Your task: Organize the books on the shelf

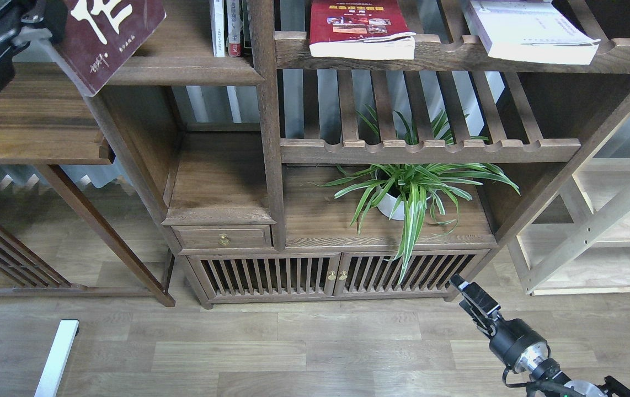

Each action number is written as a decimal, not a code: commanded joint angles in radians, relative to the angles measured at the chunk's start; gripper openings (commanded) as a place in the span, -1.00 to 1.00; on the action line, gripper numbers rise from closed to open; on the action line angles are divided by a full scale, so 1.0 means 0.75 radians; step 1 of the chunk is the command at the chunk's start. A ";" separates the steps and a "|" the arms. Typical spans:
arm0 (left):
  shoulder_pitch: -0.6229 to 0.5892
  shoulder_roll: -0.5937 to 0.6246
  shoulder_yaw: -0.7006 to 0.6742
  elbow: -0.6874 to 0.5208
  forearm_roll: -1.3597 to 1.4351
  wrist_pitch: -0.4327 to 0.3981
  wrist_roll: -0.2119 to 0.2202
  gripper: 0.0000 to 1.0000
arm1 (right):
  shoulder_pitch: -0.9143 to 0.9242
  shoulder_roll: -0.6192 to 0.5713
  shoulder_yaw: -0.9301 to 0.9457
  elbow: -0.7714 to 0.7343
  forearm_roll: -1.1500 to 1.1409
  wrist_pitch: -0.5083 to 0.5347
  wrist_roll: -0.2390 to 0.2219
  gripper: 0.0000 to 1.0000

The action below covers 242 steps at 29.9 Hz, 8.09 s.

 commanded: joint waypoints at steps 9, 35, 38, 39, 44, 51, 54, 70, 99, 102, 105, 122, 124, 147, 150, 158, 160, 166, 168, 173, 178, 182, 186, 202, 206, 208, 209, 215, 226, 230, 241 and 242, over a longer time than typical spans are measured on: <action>-0.177 -0.192 0.204 0.060 0.188 0.414 -0.020 -0.99 | 0.000 -0.004 0.047 0.003 0.000 0.000 -0.003 0.97; -0.576 -0.368 0.472 0.665 0.241 0.570 -0.261 -0.96 | 0.011 -0.002 0.112 0.009 0.067 0.000 -0.001 0.97; -0.627 -0.396 0.537 0.779 0.166 0.568 -0.345 -0.96 | 0.011 -0.004 0.123 0.015 0.069 0.000 -0.001 0.97; -0.654 -0.396 0.562 0.826 0.141 0.564 -0.379 -0.96 | 0.011 -0.004 0.123 0.015 0.069 0.000 -0.001 0.97; -0.776 -0.407 0.701 1.068 -0.020 0.456 -0.498 -0.96 | 0.017 -0.004 0.131 0.025 0.069 0.000 -0.003 0.97; -0.824 -0.382 0.764 1.211 -0.049 0.274 -0.496 -0.95 | 0.011 -0.002 0.125 0.037 0.069 0.000 -0.005 0.96; -0.858 -0.380 0.772 1.262 -0.049 0.233 -0.496 -0.95 | 0.009 0.002 0.119 0.037 0.069 0.000 -0.005 0.95; -0.938 -0.317 1.022 1.273 -0.037 0.210 -0.472 -0.99 | 0.000 0.014 0.104 0.097 0.067 0.000 -0.005 0.94; -0.938 -0.388 1.042 1.357 -0.043 0.309 -0.517 -0.61 | -0.126 0.006 0.102 0.142 0.059 0.000 -0.013 0.93; -0.940 -0.390 1.069 1.357 -0.043 0.315 -0.521 -0.38 | -0.137 0.006 0.102 0.142 0.057 0.000 -0.015 0.93; -0.940 -0.396 1.069 1.359 -0.043 0.315 -0.537 -0.36 | -0.139 0.002 0.102 0.142 0.057 0.000 -0.015 0.93; -0.983 -0.419 1.022 1.346 -0.051 0.317 -0.664 -0.14 | -0.178 0.000 0.100 0.146 0.014 0.000 -0.015 0.93; -0.987 -0.419 1.014 1.344 -0.051 0.319 -0.672 -0.14 | -0.188 0.002 0.100 0.144 0.008 0.000 -0.015 0.93; -1.091 -0.417 0.934 1.346 -0.111 0.300 -0.780 -0.05 | -0.274 0.008 0.098 0.146 -0.057 0.000 -0.015 0.93; -1.124 -0.417 0.926 1.346 -0.127 0.300 -0.783 -0.05 | -0.280 0.014 0.096 0.146 -0.066 0.000 -0.017 0.93; -1.124 -0.407 0.885 1.332 -0.139 0.300 -0.809 0.46 | -0.268 0.014 0.082 0.146 -0.070 0.000 -0.017 0.98; -1.108 -0.388 0.885 1.306 -0.141 0.290 -0.817 0.66 | -0.253 0.016 0.082 0.148 -0.068 0.000 -0.017 0.98; -1.079 -0.345 0.893 1.279 -0.223 0.070 -0.887 0.82 | -0.227 0.014 0.104 0.154 -0.062 0.000 -0.015 0.98; -1.081 -0.341 0.885 1.267 -0.225 0.045 -0.891 0.83 | -0.216 0.012 0.112 0.154 -0.060 0.000 -0.015 0.98; -1.059 -0.306 0.840 1.097 -0.274 0.035 -0.930 0.96 | -0.192 0.012 0.202 0.166 -0.060 0.000 -0.015 0.98; -0.971 -0.235 0.826 0.921 -0.366 -0.098 -0.973 0.97 | -0.173 0.004 0.329 0.215 0.010 0.000 -0.015 0.96; -0.846 -0.080 0.813 0.752 -0.374 -0.239 -0.997 0.98 | -0.180 -0.004 0.337 0.238 0.128 0.000 -0.015 0.95; -0.697 -0.014 0.687 0.551 -0.428 -0.342 -1.003 0.98 | -0.184 -0.004 0.413 0.305 0.188 0.000 -0.015 0.95; -0.178 -0.104 0.566 0.211 -0.452 -0.644 -0.822 0.97 | -0.114 0.004 0.650 0.569 0.394 0.000 -0.009 0.86; -0.020 -0.232 0.568 0.160 -0.452 -0.644 -0.736 0.97 | -0.051 0.002 0.673 0.583 0.394 0.000 -0.011 0.86; 0.033 -0.300 0.578 0.152 -0.452 -0.644 -0.679 0.97 | -0.006 -0.002 0.677 0.583 0.394 0.000 -0.011 0.86; 0.062 -0.349 0.588 0.152 -0.452 -0.644 -0.644 0.97 | 0.025 -0.004 0.679 0.583 0.394 0.000 -0.011 0.86; 0.115 -0.497 0.691 0.158 -0.444 -0.644 -0.435 0.97 | 0.207 0.000 0.673 0.581 0.394 0.000 -0.011 0.87; 0.132 -0.505 0.703 0.174 -0.444 -0.644 -0.400 0.97 | 0.446 0.000 0.650 0.569 0.392 -0.396 -0.015 0.88; 0.134 -0.499 0.701 0.174 -0.448 -0.644 -0.400 0.97 | 0.514 -0.002 0.642 0.553 0.394 -0.531 -0.013 0.87; 0.146 -0.499 0.701 0.170 -0.450 -0.644 -0.400 0.97 | 0.557 -0.055 0.638 0.553 0.392 -0.686 -0.019 0.75; 0.150 -0.497 0.703 0.170 -0.450 -0.644 -0.398 0.97 | 0.567 -0.072 0.636 0.553 0.394 -0.705 -0.019 0.72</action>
